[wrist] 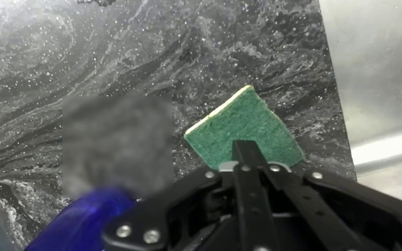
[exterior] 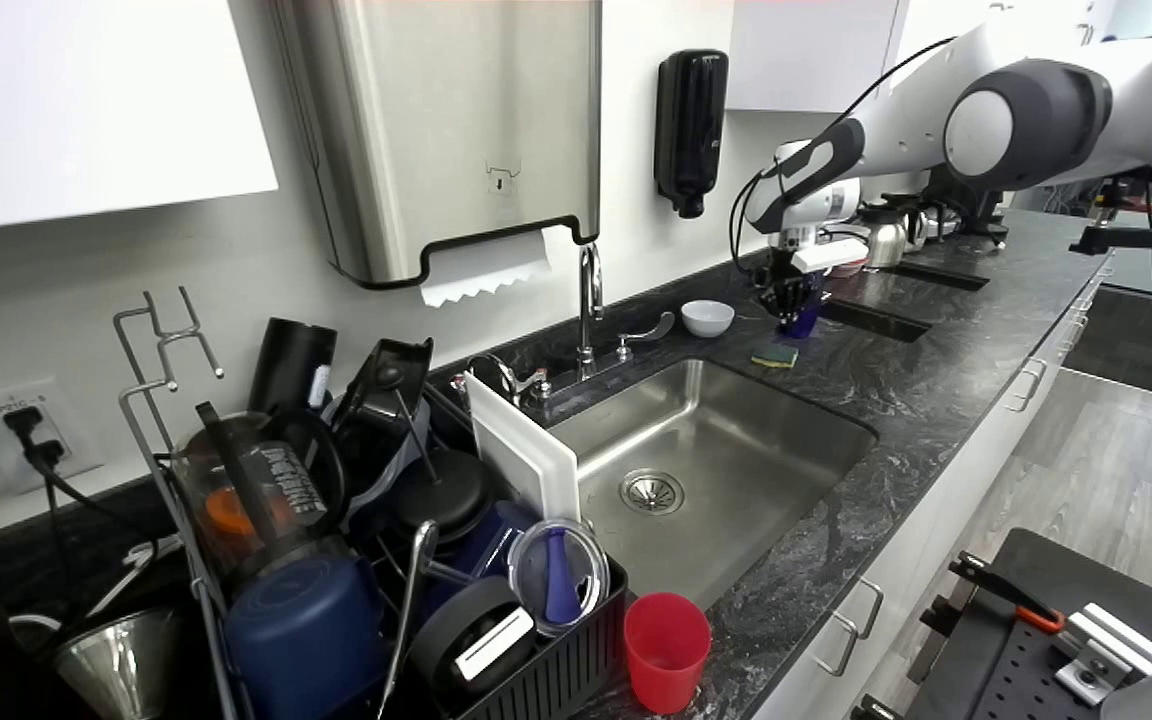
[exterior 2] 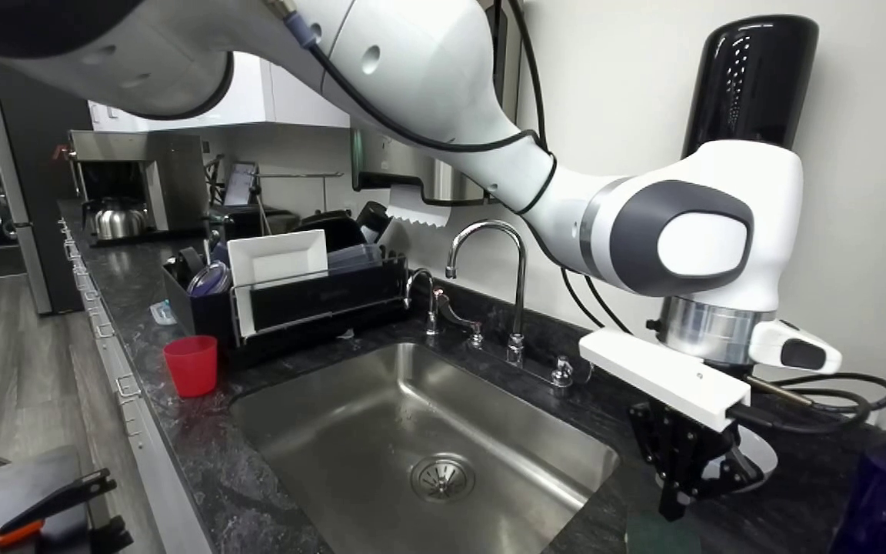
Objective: Use the sponge to wipe the countertop
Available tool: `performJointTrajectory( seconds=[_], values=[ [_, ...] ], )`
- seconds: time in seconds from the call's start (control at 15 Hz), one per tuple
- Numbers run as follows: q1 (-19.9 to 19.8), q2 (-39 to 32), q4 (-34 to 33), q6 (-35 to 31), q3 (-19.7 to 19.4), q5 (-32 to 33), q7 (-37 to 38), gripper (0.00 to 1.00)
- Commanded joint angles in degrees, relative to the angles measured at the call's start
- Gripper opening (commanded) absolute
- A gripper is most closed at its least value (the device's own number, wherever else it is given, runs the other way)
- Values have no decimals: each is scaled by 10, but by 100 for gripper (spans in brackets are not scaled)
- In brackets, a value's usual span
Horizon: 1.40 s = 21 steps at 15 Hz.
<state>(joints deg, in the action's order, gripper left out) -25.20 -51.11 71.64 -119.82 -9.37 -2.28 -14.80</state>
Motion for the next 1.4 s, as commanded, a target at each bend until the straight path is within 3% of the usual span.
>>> performJointTrajectory(
  seconds=[0.0, 0.67, 1.33],
  values=[
    [-13, -29, -45, 16, 11, -9, 3, 0],
    [-26, -69, -82, 15, 26, -28, 2, 0],
    [-20, -62, -45, -11, 26, -55, 2, 0]
  ],
)
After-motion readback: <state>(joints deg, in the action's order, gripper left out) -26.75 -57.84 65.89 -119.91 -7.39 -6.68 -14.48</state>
